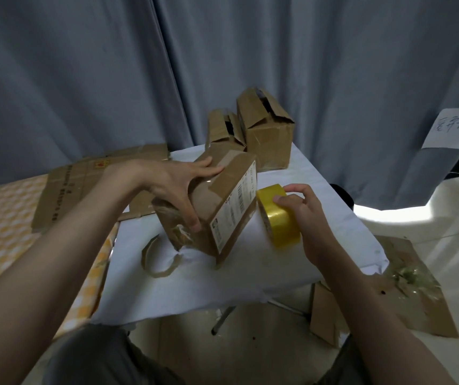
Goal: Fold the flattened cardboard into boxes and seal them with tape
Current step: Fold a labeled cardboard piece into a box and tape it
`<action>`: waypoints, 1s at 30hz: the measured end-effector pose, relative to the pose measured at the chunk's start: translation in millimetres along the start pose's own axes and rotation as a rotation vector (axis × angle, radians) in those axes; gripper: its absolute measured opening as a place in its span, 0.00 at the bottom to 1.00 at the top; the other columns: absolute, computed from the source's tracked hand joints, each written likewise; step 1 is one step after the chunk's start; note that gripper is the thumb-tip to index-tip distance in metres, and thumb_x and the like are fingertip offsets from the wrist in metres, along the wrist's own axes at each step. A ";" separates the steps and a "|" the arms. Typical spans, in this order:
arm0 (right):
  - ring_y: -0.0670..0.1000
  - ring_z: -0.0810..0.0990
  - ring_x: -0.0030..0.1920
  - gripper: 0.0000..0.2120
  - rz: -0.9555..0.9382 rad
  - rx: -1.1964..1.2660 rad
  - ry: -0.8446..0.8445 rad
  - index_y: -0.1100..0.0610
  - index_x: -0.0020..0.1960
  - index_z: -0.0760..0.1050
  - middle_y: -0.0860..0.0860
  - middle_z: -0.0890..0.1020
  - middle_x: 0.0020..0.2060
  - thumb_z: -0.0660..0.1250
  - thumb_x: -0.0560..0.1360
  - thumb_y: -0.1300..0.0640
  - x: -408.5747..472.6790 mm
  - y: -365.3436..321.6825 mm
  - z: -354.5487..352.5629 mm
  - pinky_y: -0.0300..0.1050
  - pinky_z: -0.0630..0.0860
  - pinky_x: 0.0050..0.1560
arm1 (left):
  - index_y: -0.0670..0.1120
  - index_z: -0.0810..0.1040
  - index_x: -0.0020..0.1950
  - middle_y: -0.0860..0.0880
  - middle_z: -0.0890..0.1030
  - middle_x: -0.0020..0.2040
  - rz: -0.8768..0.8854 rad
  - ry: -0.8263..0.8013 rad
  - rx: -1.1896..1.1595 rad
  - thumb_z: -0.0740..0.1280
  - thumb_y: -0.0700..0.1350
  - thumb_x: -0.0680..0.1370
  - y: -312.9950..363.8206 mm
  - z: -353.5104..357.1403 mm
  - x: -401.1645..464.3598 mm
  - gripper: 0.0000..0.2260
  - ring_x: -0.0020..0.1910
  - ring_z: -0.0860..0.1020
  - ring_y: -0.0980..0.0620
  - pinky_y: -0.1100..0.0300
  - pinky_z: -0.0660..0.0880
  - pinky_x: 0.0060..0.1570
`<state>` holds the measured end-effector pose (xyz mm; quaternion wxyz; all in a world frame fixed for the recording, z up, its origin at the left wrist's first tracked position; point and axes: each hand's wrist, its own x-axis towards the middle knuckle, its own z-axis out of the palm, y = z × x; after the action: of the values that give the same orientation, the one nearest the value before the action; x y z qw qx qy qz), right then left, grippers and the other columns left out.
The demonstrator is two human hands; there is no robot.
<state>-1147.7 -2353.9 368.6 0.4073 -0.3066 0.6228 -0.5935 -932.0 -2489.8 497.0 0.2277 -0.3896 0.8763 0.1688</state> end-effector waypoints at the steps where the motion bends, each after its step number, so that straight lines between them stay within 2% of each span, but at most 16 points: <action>1: 0.49 0.74 0.51 0.16 -0.015 -0.001 -0.009 0.46 0.61 0.71 0.41 0.75 0.49 0.71 0.76 0.52 -1.3 -0.4 -1.2 0.51 0.74 0.55 | 0.69 0.40 0.77 0.61 0.38 0.80 -0.006 0.035 0.013 0.79 0.66 0.57 2.8 1.7 -1.7 0.60 0.80 0.47 0.51 0.50 0.53 0.76; 3: 0.46 0.74 0.47 0.14 -0.055 -0.003 -0.019 0.47 0.59 0.71 0.39 0.75 0.44 0.71 0.77 0.54 -3.9 -1.5 -4.6 0.46 0.72 0.50 | 0.66 0.42 0.79 0.59 0.42 0.81 -0.033 0.139 0.035 0.75 0.70 0.60 7.7 8.3 -3.3 0.57 0.79 0.50 0.49 0.50 0.53 0.75; 5: 0.46 0.75 0.44 0.12 -0.103 0.004 -0.021 0.47 0.57 0.73 0.45 0.78 0.41 0.71 0.76 0.56 -6.5 -2.3 -7.4 0.44 0.71 0.47 | 0.64 0.45 0.79 0.56 0.45 0.81 -0.083 0.247 0.038 0.69 0.77 0.59 12.4 18.9 -2.0 0.56 0.79 0.51 0.46 0.46 0.54 0.75; 8: 0.49 0.75 0.43 0.12 -0.164 -0.009 -0.030 0.48 0.57 0.75 0.59 0.78 0.45 0.72 0.75 0.56 -10.9 -4.3 -9.1 0.47 0.70 0.46 | 0.61 0.48 0.80 0.52 0.49 0.82 -0.163 0.358 0.014 0.62 0.82 0.57 20.9 32.2 7.3 0.57 0.79 0.54 0.43 0.42 0.57 0.74; 12: 0.51 0.74 0.43 0.17 -0.260 -0.021 -0.108 0.50 0.60 0.74 0.64 0.76 0.47 0.72 0.73 0.56 -13.7 -3.7 -13.6 0.45 0.72 0.44 | 0.53 0.57 0.79 0.43 0.63 0.76 -0.242 0.526 0.032 0.52 0.86 0.58 36.6 42.8 23.9 0.57 0.73 0.63 0.36 0.39 0.65 0.69; 14: 0.55 0.74 0.43 0.16 -0.319 -0.064 -0.139 0.51 0.61 0.72 0.66 0.75 0.49 0.71 0.76 0.61 -12.4 -0.1 -17.3 0.44 0.74 0.43 | 0.50 0.61 0.77 0.43 0.64 0.75 -0.200 0.610 0.065 0.54 0.82 0.64 46.1 46.9 29.3 0.51 0.74 0.60 0.37 0.39 0.58 0.72; 16: 0.61 0.76 0.46 0.17 -0.355 -0.086 -0.159 0.50 0.62 0.71 0.65 0.77 0.50 0.69 0.77 0.64 -11.0 2.7 -20.0 0.46 0.76 0.45 | 0.48 0.64 0.77 0.45 0.63 0.76 -0.053 0.721 0.117 0.58 0.75 0.71 59.0 48.9 31.8 0.43 0.76 0.57 0.43 0.42 0.49 0.75; 18: 0.62 0.77 0.49 0.18 -0.367 -0.085 -0.171 0.50 0.62 0.70 0.63 0.78 0.50 0.69 0.77 0.65 -9.5 4.8 -22.1 0.49 0.77 0.47 | 0.47 0.65 0.77 0.48 0.66 0.76 0.113 0.805 0.062 0.61 0.66 0.77 73.6 47.6 32.5 0.34 0.76 0.59 0.49 0.46 0.44 0.76; 20: 0.63 0.77 0.50 0.19 -0.376 -0.072 -0.176 0.50 0.62 0.70 0.60 0.78 0.50 0.70 0.76 0.65 -8.6 5.8 -24.5 0.53 0.78 0.49 | 0.46 0.66 0.77 0.48 0.69 0.74 0.210 0.828 -0.048 0.61 0.53 0.82 85.2 45.7 35.3 0.24 0.74 0.63 0.52 0.48 0.42 0.76; 22: 0.64 0.77 0.51 0.20 -0.393 -0.078 -0.172 0.51 0.63 0.69 0.60 0.79 0.51 0.70 0.75 0.63 -7.6 7.0 -27.1 0.57 0.78 0.51 | 0.45 0.67 0.76 0.47 0.70 0.74 0.238 0.794 -0.119 0.59 0.42 0.82 94.5 43.6 39.3 0.22 0.73 0.65 0.52 0.49 0.41 0.77; 24: 0.64 0.77 0.52 0.20 -0.405 -0.095 -0.175 0.51 0.64 0.69 0.60 0.78 0.51 0.70 0.76 0.65 -7.9 7.3 -29.0 0.59 0.78 0.53 | 0.45 0.66 0.77 0.47 0.70 0.74 0.245 0.752 -0.143 0.58 0.40 0.81 101.5 43.3 42.8 0.23 0.73 0.66 0.52 0.51 0.40 0.76; 26: 0.63 0.77 0.50 0.20 -0.409 -0.094 -0.173 0.52 0.63 0.69 0.60 0.79 0.51 0.69 0.76 0.67 -8.0 7.3 -30.1 0.57 0.79 0.52 | 0.46 0.68 0.76 0.48 0.72 0.71 0.267 0.758 -0.169 0.59 0.41 0.80 106.1 46.1 46.0 0.22 0.71 0.67 0.53 0.53 0.41 0.76; 30: 0.53 0.76 0.43 0.19 -0.407 -0.070 -0.162 0.54 0.63 0.69 0.61 0.79 0.49 0.69 0.76 0.67 -8.2 7.4 -32.0 0.47 0.77 0.47 | 0.45 0.75 0.71 0.49 0.76 0.62 0.330 0.853 -0.177 0.60 0.40 0.79 112.6 61.9 48.3 0.19 0.63 0.72 0.53 0.53 0.51 0.76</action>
<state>-1170.8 -2330.3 361.3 0.3169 -0.4867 0.5335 -0.6149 -1029.6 -2417.8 432.7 -0.2169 -0.2977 0.9241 0.1018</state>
